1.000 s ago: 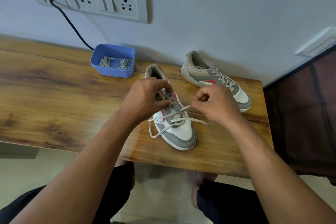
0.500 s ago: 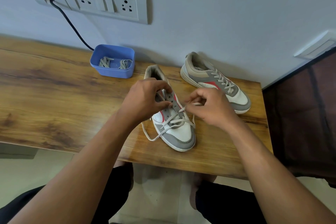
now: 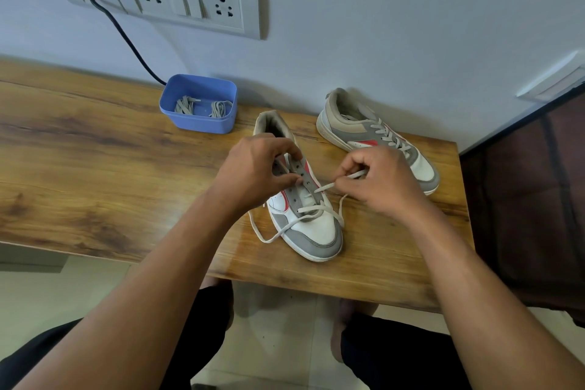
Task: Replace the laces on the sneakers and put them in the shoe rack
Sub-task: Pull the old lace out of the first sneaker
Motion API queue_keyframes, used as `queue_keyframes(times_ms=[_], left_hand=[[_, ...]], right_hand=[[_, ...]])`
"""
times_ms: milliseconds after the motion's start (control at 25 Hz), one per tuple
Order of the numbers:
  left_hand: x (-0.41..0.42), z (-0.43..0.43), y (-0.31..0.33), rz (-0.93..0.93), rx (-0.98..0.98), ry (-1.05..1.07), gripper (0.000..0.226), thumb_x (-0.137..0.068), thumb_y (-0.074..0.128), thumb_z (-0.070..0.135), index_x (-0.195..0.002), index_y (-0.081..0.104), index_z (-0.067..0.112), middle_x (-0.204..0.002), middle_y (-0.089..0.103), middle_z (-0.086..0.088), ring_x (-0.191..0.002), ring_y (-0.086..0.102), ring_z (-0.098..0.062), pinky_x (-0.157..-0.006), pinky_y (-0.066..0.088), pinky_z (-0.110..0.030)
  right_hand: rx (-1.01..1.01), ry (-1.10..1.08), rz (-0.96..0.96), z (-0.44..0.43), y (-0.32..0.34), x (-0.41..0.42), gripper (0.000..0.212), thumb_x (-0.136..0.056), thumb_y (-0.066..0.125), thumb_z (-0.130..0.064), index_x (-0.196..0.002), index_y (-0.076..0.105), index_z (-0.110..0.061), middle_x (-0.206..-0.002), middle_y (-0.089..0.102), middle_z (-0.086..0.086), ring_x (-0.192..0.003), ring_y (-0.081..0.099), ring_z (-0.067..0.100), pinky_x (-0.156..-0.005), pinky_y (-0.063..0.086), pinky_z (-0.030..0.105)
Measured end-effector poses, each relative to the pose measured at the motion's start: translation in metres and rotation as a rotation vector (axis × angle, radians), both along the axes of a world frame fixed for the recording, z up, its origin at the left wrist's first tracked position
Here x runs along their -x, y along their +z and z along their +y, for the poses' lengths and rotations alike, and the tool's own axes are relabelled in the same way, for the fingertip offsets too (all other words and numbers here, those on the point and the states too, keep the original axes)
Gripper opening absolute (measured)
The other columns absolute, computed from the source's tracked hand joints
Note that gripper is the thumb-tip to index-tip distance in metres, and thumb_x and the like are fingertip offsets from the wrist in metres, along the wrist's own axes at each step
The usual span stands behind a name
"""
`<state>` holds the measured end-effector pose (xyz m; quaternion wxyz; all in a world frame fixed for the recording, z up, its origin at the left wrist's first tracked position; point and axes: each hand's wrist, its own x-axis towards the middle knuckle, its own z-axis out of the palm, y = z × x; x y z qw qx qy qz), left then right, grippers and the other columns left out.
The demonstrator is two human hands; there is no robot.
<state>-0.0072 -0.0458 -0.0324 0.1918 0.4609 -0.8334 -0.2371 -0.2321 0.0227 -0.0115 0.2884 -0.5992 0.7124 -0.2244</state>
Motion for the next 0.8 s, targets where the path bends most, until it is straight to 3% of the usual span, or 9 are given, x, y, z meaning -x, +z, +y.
queue_keyframes(times_ms=[160,320,480,600,720,800], left_hand=[[0.000,0.001,0.001,0.001,-0.005,0.003,0.036,-0.076,0.087,0.039,-0.108,0.073,0.032,-0.090,0.060,0.009,-0.076,0.057,-0.006,-0.061,0.040,-0.017],[0.001,0.002,0.003,0.004,-0.008,0.011,0.035,-0.077,0.085,0.039,-0.109,0.073,0.031,-0.092,0.060,0.009,-0.076,0.057,-0.005,-0.060,0.038,-0.014],[0.003,0.005,0.005,0.034,-0.012,0.014,0.036,-0.079,0.085,0.034,-0.113,0.074,0.029,-0.096,0.062,0.009,-0.079,0.059,-0.005,-0.063,0.043,-0.015],[0.005,0.006,0.007,0.156,0.020,0.057,0.031,-0.080,0.083,0.021,-0.110,0.075,0.026,-0.103,0.066,0.008,-0.077,0.062,-0.004,-0.068,0.056,-0.026],[0.009,0.012,0.014,0.221,0.045,0.235,0.006,-0.086,0.077,0.028,-0.085,0.073,0.024,-0.081,0.067,0.010,-0.064,0.061,-0.003,-0.059,0.053,-0.030],[0.013,0.018,0.014,0.095,-0.097,0.306,0.033,-0.088,0.072,0.047,-0.069,0.068,0.020,-0.062,0.064,0.005,-0.056,0.059,-0.007,-0.051,0.049,-0.033]], right_hand=[[-0.062,0.114,-0.078,0.006,0.000,-0.011,0.015,-0.078,0.086,-0.021,-0.090,0.080,-0.029,-0.080,0.075,-0.014,-0.076,0.070,0.001,-0.068,0.057,0.023],[0.014,0.003,0.026,0.001,0.005,0.005,0.012,-0.077,0.087,-0.019,-0.077,0.078,-0.026,-0.073,0.072,-0.012,-0.070,0.067,0.003,-0.066,0.055,0.026],[-0.323,0.200,0.141,0.010,0.003,0.019,0.012,-0.079,0.090,-0.027,-0.082,0.080,-0.030,-0.080,0.075,-0.015,-0.077,0.069,0.000,-0.074,0.058,0.029],[-0.086,0.125,0.100,0.003,0.001,0.009,0.014,-0.086,0.084,-0.020,-0.089,0.079,-0.032,-0.084,0.073,-0.016,-0.079,0.068,0.000,-0.075,0.056,0.026],[0.070,0.114,-0.077,-0.004,0.006,-0.008,0.020,-0.087,0.080,-0.011,-0.097,0.080,-0.029,-0.083,0.074,-0.014,-0.078,0.069,0.002,-0.073,0.057,0.022],[0.041,0.191,-0.062,-0.003,0.004,-0.020,0.016,-0.088,0.081,-0.016,-0.095,0.080,-0.031,-0.080,0.073,-0.014,-0.076,0.069,0.002,-0.072,0.059,0.025]])
